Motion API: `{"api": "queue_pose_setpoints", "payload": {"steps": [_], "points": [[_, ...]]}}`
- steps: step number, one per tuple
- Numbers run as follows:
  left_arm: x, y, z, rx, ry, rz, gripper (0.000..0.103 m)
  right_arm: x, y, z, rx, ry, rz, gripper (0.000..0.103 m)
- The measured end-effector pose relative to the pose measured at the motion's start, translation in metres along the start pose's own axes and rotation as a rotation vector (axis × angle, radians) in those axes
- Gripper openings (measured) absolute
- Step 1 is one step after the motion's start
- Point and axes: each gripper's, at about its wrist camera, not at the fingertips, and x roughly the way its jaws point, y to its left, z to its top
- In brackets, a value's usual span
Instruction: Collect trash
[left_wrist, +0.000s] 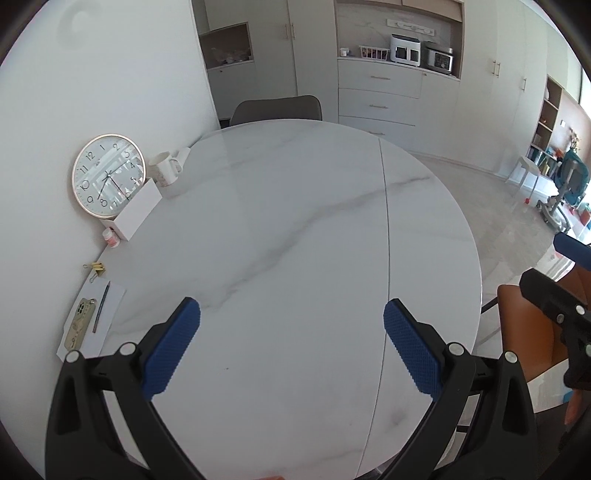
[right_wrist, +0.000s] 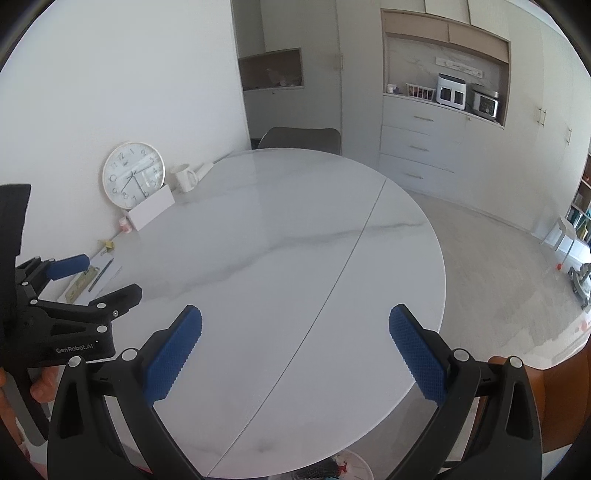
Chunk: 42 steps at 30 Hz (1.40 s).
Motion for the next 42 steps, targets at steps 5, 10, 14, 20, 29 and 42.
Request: {"api": "queue_pose_setpoints", "payload": {"steps": [5,10,14,20,29,42], "points": [[-0.0004,0.0001,0.0002,-0.001,0.000,0.011,0.095,0.0026,0.0012,-0.0005,-0.002,0.007,0.012,0.101],[0.0009,0.0021,0.0011,-0.005,0.004,0.011,0.095,0.0033,0.0012,-0.0002,-0.003,0.006,0.011,0.101],[0.0012,0.0024,0.0008,-0.006,0.005,0.009,0.095,0.0050,0.0019,0.0002,0.000,0.008,0.010,0.101],[0.0019,0.0031,0.0008,-0.007,0.007,0.013,0.095,0.0060,0.0026,0.0008,-0.001,0.006,0.009,0.101],[0.0028,0.0032,-0.0002,-0.006,0.011,0.014,0.095,0.0071,0.0030,0.0004,0.000,0.011,0.009,0.101],[0.0035,0.0062,-0.0002,-0.005,0.015,0.016,0.095,0.0068,0.0026,0.0004,-0.001,0.011,0.008,0.101]]}}
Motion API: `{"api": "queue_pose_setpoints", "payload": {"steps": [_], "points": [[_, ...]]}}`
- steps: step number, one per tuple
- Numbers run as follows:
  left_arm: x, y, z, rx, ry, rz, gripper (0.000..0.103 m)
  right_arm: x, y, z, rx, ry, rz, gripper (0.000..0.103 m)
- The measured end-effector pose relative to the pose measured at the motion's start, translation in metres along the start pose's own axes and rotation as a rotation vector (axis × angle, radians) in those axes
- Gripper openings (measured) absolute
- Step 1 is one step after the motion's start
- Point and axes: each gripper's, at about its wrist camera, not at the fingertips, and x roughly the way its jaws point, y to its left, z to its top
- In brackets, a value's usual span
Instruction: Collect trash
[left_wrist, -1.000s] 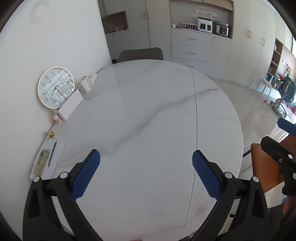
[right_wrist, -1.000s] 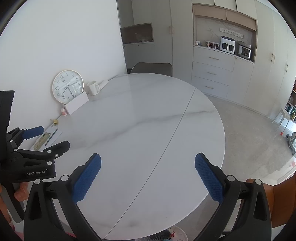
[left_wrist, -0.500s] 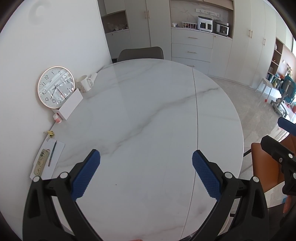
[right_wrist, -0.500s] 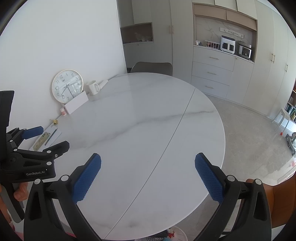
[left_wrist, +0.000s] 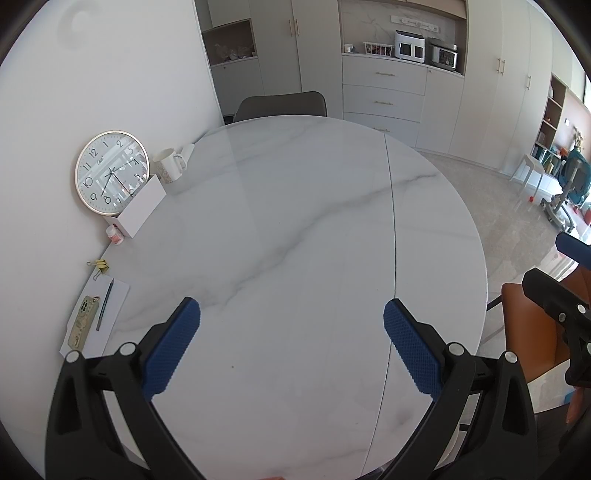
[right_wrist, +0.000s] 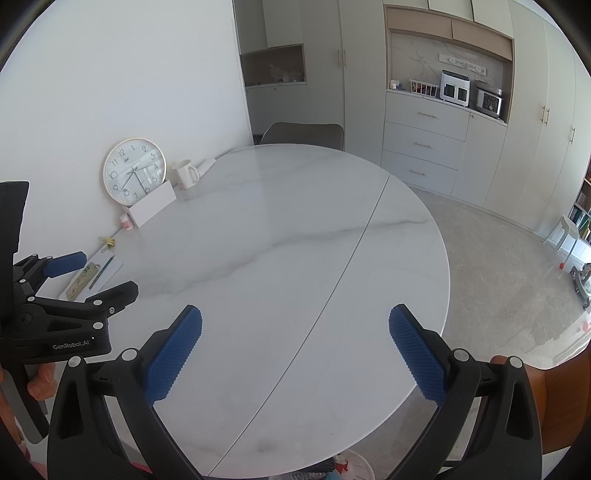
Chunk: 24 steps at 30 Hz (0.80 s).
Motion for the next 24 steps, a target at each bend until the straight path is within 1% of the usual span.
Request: {"api": "queue_pose_setpoints", "payload": {"steps": [24], "points": [[0.0006,0.0065,0.0002,-0.007,0.004,0.009,0.095,0.0024,0.0031,-0.0009,-0.004,0.003,0.001,0.101]]}}
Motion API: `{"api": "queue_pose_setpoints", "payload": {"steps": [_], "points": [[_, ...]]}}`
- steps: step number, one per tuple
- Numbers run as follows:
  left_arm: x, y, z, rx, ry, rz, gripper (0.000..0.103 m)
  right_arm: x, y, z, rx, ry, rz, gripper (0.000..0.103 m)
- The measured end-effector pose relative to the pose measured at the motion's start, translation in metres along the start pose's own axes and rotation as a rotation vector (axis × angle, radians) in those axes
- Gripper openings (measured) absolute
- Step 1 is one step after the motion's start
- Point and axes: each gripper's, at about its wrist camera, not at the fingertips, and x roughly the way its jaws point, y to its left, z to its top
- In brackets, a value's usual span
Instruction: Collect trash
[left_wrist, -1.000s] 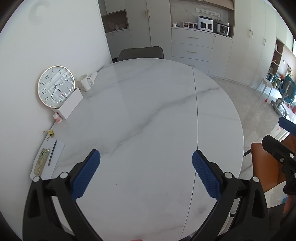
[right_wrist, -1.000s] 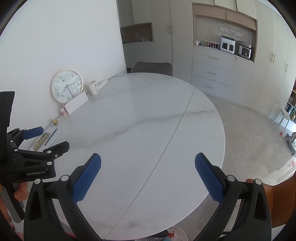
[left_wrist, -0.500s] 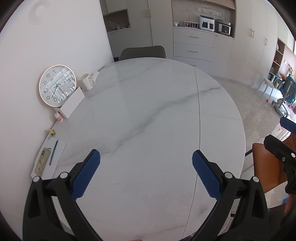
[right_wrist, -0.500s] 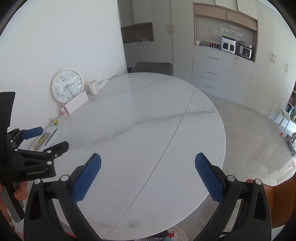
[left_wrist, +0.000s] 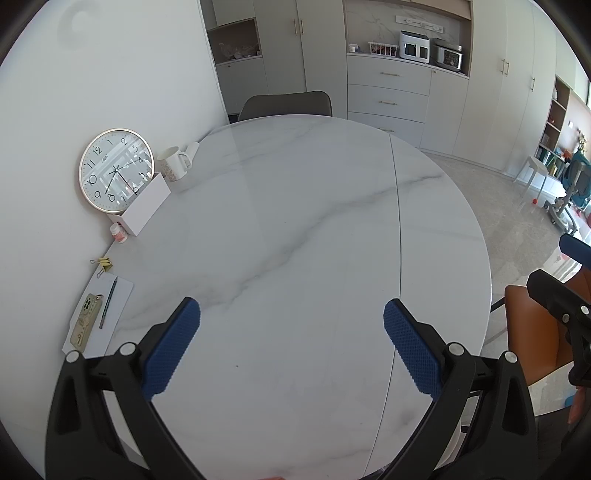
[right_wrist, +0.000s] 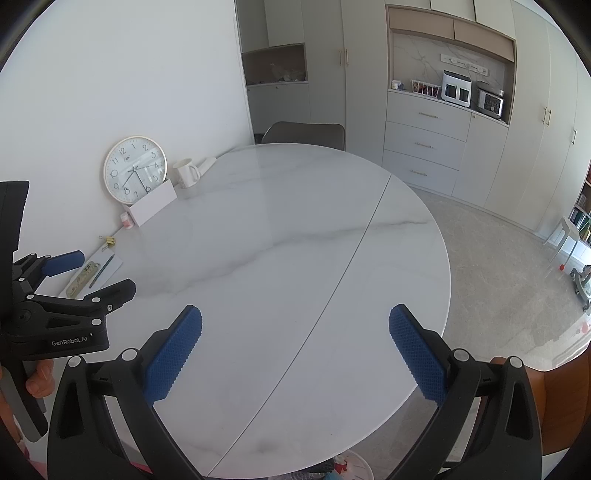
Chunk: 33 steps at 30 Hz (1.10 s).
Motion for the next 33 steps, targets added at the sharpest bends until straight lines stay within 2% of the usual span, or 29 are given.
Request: {"api": "queue_pose_setpoints", "payload": {"steps": [21,27,33], "points": [[0.0001,0.0031,-0.0002,0.014,-0.006,0.013,0.095,0.0013,-0.0010,0.0010,0.001,0.000,0.004,0.101],[0.0005,0.0022,-0.0007,0.021,-0.011,-0.006,0.095,0.0019,-0.0044,0.0013,0.001,0.003,0.005,0.101],[0.0029,0.0035,-0.0006,0.011,-0.031,0.031,0.095,0.0030,-0.0055,0.0008,0.003,0.009,0.005,0.101]]}}
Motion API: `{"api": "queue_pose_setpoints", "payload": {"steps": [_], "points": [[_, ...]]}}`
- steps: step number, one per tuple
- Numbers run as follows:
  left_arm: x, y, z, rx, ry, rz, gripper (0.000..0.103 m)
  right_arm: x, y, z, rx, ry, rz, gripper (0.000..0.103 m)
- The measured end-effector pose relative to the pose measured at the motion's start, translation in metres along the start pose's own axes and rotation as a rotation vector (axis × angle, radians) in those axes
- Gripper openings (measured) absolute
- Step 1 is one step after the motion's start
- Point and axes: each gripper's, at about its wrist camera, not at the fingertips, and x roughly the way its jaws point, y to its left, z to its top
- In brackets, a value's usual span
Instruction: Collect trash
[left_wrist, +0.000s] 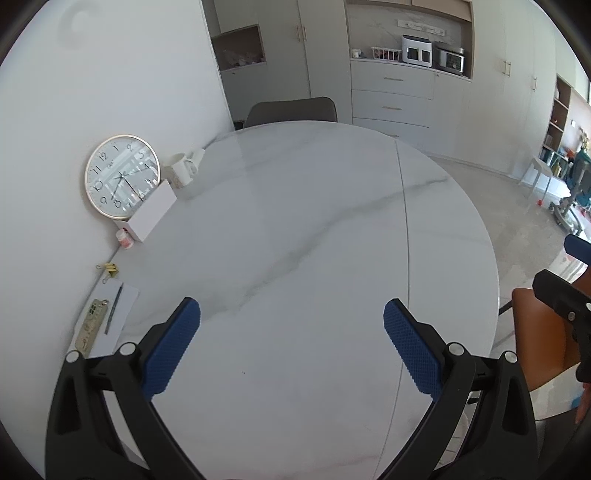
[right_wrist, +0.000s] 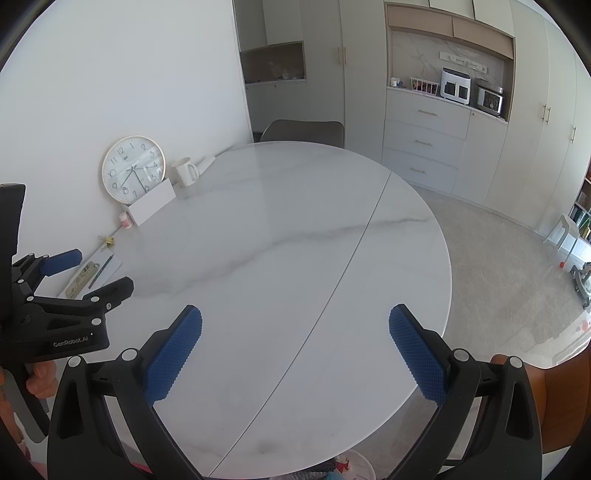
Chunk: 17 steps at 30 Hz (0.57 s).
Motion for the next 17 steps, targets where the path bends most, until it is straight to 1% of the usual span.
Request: {"api": "queue_pose_setpoints", "payload": {"steps": [6,10,13,17], "points": [[0.0025,0.0015,0.0000,-0.014,0.003,0.004,0.095,0.0014,0.0004,0.0003,-0.001,0.003,0.006,0.101],[0.0029,-0.0003,0.0001,-0.005,0.004,0.004,0.095,0.0014,0.0004,0.0006,-0.002,0.004,0.006,0.101],[0.0038,-0.0013,0.0001,0.001,0.012,-0.014,0.095,0.0013,0.0010,0.0000,-0.001,0.003,0.005,0.101],[0.0043,-0.0039,-0.0014,0.012,0.013,-0.005,0.095,0.0012,0.0009,-0.0003,-0.001,0.004,0.005,0.101]]}}
